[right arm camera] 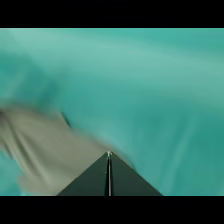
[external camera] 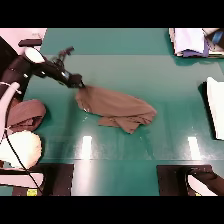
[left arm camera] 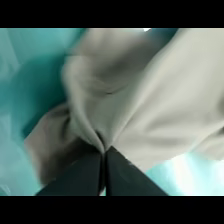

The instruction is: Fold the shirts.

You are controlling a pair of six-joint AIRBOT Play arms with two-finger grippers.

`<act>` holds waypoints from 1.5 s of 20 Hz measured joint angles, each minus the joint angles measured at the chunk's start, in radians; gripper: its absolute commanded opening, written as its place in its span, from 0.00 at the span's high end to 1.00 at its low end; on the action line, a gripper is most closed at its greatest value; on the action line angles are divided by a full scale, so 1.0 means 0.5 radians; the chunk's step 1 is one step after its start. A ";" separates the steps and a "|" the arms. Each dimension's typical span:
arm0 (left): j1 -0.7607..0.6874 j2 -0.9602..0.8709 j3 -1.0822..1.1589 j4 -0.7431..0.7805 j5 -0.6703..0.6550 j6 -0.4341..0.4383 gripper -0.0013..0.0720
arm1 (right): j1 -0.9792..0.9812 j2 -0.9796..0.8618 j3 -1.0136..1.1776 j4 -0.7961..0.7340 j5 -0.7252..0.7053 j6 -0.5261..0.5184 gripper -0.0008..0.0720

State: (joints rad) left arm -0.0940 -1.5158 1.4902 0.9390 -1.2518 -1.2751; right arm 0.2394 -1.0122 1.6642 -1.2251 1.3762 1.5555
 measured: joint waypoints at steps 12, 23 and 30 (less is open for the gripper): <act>0.056 0.018 0.241 0.006 -0.008 0.000 0.95 | 0.154 -0.281 -1.745 0.527 -0.791 -0.031 0.31; 0.057 0.091 0.266 0.006 -0.016 -0.010 0.95 | 0.266 -0.719 -1.205 0.674 -1.102 -0.262 0.97; 0.057 0.549 0.719 -0.002 0.040 -0.036 0.95 | 0.244 -0.231 -0.534 0.202 -0.711 -0.301 0.97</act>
State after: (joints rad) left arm -0.0654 -1.2411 1.8496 0.9379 -1.2320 -1.2930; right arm 0.3614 -1.1278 1.3972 -1.1240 1.0206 1.4052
